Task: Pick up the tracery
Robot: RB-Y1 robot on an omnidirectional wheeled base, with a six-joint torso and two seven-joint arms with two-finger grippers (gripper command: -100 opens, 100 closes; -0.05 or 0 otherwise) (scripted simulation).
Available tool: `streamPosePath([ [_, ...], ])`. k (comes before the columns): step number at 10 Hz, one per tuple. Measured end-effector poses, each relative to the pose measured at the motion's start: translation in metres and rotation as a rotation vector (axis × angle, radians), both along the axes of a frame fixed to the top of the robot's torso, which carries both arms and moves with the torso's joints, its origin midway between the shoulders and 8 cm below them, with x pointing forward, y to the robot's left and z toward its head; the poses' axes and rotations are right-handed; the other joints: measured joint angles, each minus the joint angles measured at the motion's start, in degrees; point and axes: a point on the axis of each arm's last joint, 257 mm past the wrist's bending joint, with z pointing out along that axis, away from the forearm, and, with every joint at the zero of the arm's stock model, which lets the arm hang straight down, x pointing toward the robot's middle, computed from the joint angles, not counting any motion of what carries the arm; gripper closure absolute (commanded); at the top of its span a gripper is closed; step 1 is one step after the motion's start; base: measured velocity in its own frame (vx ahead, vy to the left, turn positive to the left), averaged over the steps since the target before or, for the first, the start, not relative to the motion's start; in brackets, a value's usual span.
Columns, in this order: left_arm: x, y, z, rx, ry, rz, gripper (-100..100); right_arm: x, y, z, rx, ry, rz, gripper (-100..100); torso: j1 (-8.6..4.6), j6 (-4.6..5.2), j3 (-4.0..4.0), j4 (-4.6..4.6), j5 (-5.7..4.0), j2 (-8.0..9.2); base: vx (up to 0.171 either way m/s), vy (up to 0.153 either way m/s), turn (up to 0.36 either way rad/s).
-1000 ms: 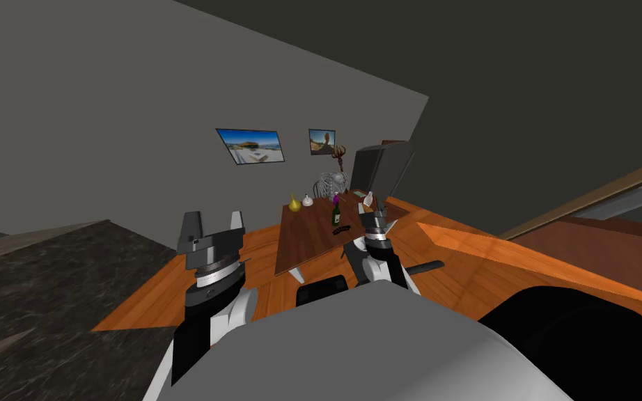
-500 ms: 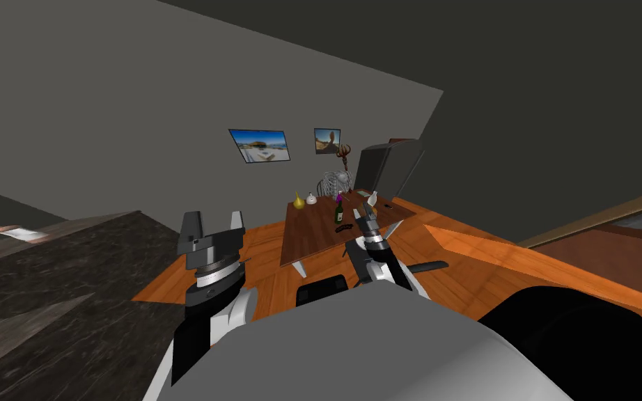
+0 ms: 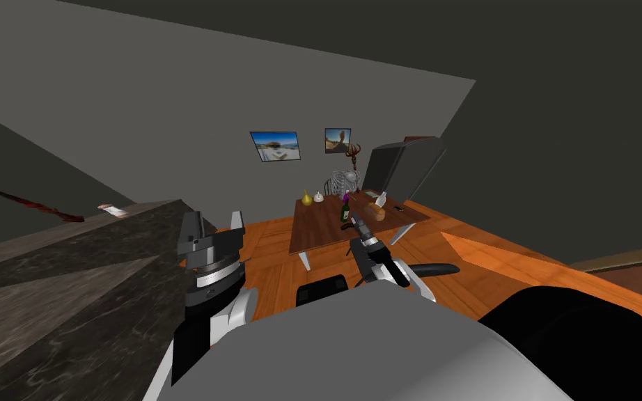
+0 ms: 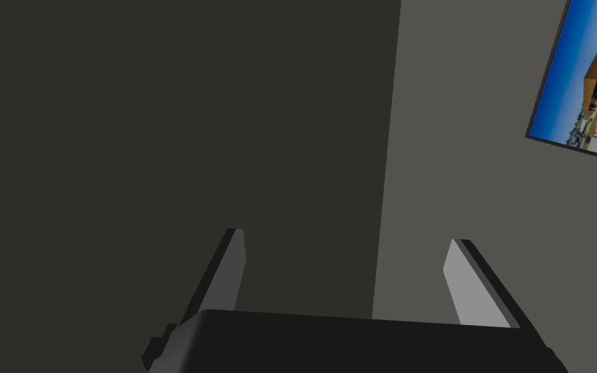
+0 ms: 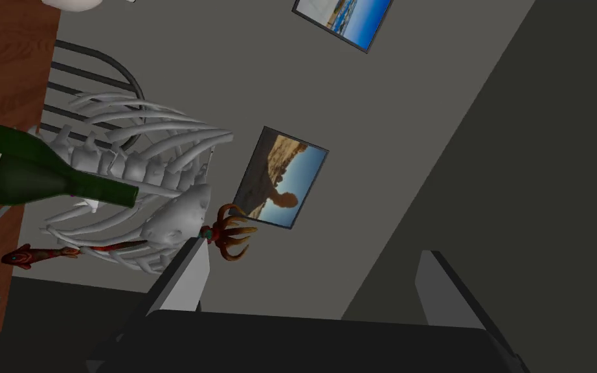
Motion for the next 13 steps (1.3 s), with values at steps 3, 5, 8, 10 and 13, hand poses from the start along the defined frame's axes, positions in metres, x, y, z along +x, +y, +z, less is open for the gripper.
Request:
streamPosePath([
  [3, 0.000, 0.000, 0.000, 0.000, 0.000, 0.000, 0, 0.009, -0.014, -0.052, -0.180, 0.115, -0.018, -100, -0.03, -0.02, -0.06, -0.02, -0.01, -0.10, -0.056, 0.023, 0.177],
  [5, 0.000, 0.000, 0.000, 0.000, 0.000, 0.000, 0, 0.010, -0.022, -0.082, -0.289, 0.182, -0.029, -100, -0.01, 0.00, -0.10, -0.04, -0.01, -0.18, -0.030, 0.028, 0.116],
  [8, 0.000, 0.000, 0.000, 0.000, 0.000, 0.000, 0, 0.003, -0.039, -0.126, -0.467, 0.284, -0.044, -100, -0.01, 0.00, -0.11, -0.04, 0.00, -0.19, -0.034, 0.028, 0.186],
  [10, 0.000, 0.000, 0.000, 0.000, 0.000, 0.000, 0, 0.002, -0.057, -0.152, -0.591, 0.344, -0.051, -100, -0.04, -0.01, -0.14, -0.05, -0.01, -0.25, -0.018, 0.020, 0.147],
  [13, 0.000, 0.000, 0.000, 0.000, 0.000, 0.000, 0, -0.005, -0.085, -0.187, -0.744, 0.428, -0.061, -100, -0.07, 0.04, -0.15, -0.05, -0.01, -0.27, -0.014, 0.021, 0.148],
])
